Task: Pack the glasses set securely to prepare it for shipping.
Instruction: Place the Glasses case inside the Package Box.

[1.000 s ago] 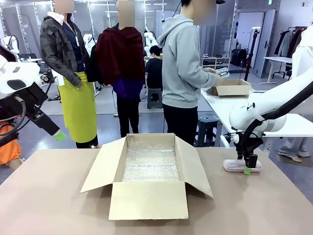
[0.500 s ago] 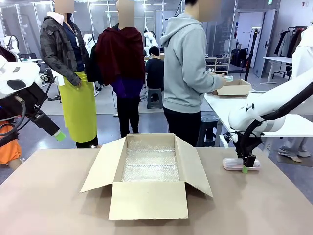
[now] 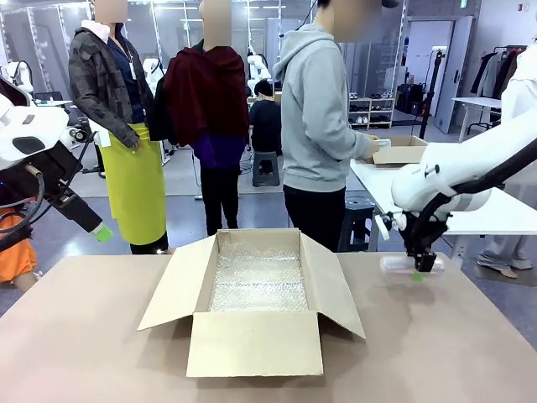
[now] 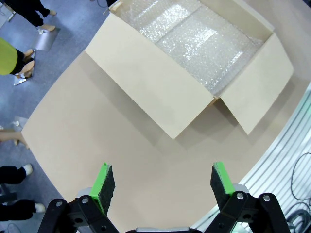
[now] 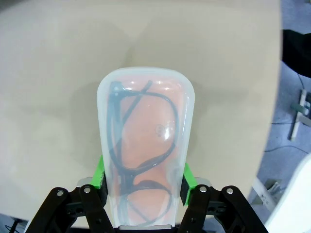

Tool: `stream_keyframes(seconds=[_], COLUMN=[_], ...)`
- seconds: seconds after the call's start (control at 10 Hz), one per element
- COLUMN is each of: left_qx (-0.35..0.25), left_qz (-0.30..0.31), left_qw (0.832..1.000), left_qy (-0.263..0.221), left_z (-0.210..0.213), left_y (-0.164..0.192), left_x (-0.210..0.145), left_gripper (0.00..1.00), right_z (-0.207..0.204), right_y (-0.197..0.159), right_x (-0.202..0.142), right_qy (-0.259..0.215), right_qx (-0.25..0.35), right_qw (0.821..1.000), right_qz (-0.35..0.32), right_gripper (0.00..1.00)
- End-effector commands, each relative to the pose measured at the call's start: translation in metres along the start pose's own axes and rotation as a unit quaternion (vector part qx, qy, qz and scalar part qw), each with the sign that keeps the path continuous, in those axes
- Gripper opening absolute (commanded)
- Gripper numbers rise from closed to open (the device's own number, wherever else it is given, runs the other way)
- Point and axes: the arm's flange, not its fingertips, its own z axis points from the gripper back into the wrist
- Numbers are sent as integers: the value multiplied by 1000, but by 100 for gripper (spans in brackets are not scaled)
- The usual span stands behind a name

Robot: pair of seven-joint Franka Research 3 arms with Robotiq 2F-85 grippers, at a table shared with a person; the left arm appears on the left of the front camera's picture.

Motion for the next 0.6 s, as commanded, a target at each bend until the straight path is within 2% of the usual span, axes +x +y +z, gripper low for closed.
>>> stream_keyframes(seconds=[0.0, 0.2, 0.3, 0.5], left_qx=[-1, -1, -1, -1], left_qz=[-4, -4, -4, -4], left_qw=[1000, 1000, 1000, 1000], left_qy=[-12, -12, -12, -12], left_z=[-1, -1, -1, -1], left_y=[1, 1, 1, 1], left_x=[0, 0, 0, 0], left_gripper=[100, 100, 100, 100], right_z=[56, 92, 102, 117], right_y=[22, 29, 30, 34], right_x=[14, 43, 58, 97], right_qy=[26, 40, 34, 41], right_qx=[0, -6, 6, -11], right_qw=[1000, 999, 999, 999], right_qz=[-16, -29, -30, -10], right_gripper=[26, 26, 26, 26])
